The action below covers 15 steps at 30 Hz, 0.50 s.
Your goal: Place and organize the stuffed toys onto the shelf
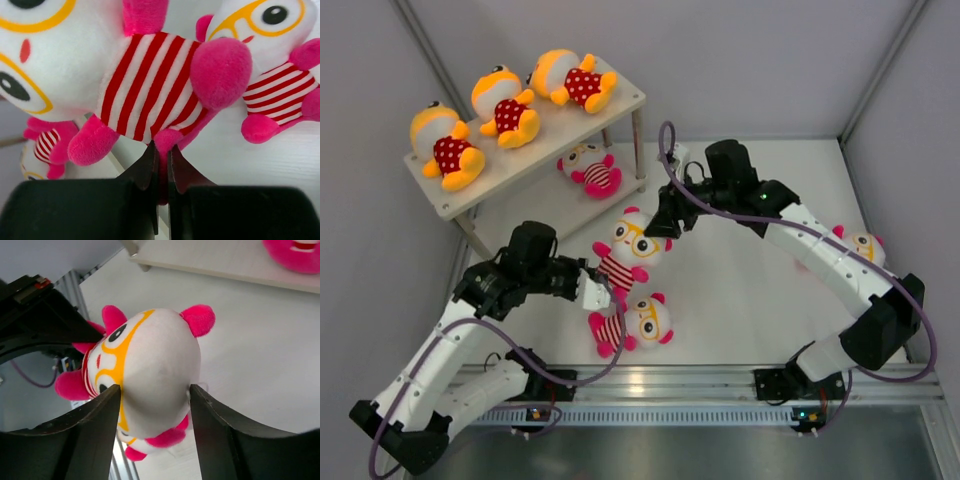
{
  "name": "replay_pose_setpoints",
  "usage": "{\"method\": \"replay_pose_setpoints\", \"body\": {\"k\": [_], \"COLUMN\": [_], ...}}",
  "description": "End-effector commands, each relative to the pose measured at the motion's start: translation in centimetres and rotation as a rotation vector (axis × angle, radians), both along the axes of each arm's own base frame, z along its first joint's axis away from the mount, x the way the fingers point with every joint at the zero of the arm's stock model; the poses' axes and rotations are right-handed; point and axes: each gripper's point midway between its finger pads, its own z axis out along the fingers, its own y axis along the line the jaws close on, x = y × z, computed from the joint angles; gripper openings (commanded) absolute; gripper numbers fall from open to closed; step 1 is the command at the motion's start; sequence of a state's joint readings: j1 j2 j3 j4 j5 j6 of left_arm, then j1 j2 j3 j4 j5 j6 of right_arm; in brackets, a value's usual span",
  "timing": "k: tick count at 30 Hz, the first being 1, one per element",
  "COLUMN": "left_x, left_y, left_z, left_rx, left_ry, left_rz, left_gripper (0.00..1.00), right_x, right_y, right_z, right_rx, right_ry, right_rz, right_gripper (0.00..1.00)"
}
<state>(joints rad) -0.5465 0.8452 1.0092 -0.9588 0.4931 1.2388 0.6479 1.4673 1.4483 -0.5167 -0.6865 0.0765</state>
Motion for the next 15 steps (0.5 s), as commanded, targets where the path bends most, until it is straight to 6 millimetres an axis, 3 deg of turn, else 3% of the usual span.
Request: {"method": "replay_pose_setpoints", "body": {"k": [1,2,6,10,15], "left_x": [3.7,4.1,4.8,5.9,7.9], "left_y": [0.9,1.1,1.5,2.8,6.2], "left_z": [0.5,0.5,2.0,2.4,2.2], "left_rx": [-0.036,-0.036,-0.081,-0.106,-0.072], "left_ry": [0.096,0.102,0.121,0.153,0.091], "left_rz": [0.328,0.367,0.478,0.668,0.933], "left_gripper": [0.0,0.0,0.0,0.0,0.0], "right_x": [5.0,5.8,6.6,6.7,6.2], "right_y": [-1.2,-1.8,-3.4,-4.5,-5.1], "right_z": [0.0,-0.8,-3.6,-4.7,-4.9], "right_rx": [-0.037,-0.056,-0.121,-0.148,-0.139], "right_ry": [-0.067,-0.056,-0.015,-0.003,-0.007], "right_rz": [-0.26,-0.3,-0.399,-0.457,-0.471], "right_gripper": [0.58,0.63,0.67,0.67,0.67]}}
